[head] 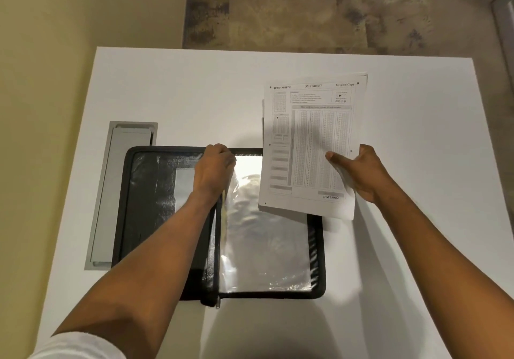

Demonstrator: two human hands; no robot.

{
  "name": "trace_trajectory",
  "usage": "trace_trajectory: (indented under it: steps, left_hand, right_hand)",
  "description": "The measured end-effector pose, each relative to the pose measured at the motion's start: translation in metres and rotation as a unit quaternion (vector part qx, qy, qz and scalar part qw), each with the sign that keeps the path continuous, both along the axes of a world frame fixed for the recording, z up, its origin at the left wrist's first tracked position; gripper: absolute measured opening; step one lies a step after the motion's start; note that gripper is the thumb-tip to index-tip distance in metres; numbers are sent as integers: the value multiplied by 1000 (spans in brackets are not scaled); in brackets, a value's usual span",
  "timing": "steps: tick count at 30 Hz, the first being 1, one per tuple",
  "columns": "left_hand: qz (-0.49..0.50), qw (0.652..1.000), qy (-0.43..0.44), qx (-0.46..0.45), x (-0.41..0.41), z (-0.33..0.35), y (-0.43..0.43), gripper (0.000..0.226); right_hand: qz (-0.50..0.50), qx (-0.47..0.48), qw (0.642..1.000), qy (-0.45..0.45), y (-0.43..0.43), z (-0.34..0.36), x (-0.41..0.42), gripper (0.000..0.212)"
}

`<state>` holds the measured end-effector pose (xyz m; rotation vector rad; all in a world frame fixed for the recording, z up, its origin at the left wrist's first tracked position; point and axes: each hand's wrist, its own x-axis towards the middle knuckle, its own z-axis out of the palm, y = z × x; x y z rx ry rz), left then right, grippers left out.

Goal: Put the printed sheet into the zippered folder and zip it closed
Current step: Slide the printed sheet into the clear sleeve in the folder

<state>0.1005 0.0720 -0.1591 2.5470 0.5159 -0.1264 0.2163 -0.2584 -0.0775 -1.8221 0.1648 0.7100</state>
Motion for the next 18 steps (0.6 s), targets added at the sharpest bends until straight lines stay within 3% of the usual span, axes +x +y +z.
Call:
trace_trajectory:
  steps: [8, 10, 18]
  left_hand:
    - [-46, 996, 17, -80, 7, 13, 4, 13]
    - [-58, 993, 33, -99, 12, 14, 5, 9]
    - [-114, 990, 59, -54, 20, 6, 16, 8]
  right_hand:
    - [15, -18, 998, -56, 20, 20, 23, 30]
    - [10, -12, 997, -74, 29, 27, 35, 36]
    - [41, 11, 992, -115, 78, 40, 88, 48]
